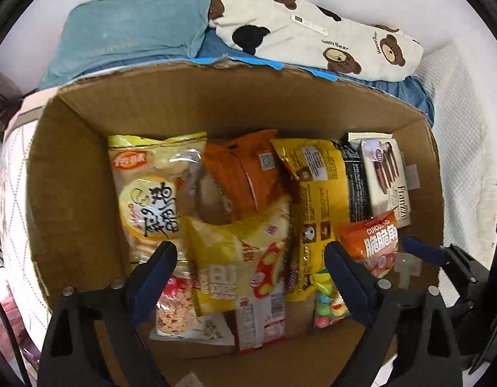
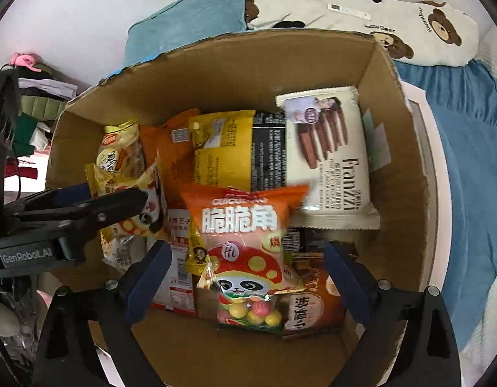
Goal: Organize snacks
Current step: 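Lower both bags into the box and open both tools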
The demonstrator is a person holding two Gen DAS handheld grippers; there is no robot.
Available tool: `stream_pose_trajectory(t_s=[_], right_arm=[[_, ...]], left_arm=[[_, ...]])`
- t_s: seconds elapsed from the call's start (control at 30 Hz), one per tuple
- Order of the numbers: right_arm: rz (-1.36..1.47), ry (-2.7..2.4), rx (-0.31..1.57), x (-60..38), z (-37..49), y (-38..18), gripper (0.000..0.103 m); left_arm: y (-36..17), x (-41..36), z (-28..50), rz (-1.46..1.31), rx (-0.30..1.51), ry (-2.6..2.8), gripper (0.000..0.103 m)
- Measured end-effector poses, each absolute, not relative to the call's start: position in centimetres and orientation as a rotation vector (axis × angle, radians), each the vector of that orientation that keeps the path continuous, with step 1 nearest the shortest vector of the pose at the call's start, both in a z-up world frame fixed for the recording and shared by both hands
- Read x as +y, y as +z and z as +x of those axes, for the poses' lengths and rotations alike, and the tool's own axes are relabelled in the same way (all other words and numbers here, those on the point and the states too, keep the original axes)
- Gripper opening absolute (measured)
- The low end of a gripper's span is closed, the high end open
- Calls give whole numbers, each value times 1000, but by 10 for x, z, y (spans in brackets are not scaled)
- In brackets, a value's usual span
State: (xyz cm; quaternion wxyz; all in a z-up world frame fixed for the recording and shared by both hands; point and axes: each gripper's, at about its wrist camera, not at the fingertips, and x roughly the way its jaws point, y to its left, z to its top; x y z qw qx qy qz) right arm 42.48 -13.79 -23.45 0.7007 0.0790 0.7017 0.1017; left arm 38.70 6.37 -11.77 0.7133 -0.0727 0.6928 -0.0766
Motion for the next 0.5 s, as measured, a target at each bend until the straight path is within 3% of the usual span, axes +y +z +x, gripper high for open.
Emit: stream_pose_trajectory(t_s=[0.5], right_arm=[[133,128,1470,-144,392,-208,99]], left_arm=[[-92,72,346,-88,1412,-107,94]])
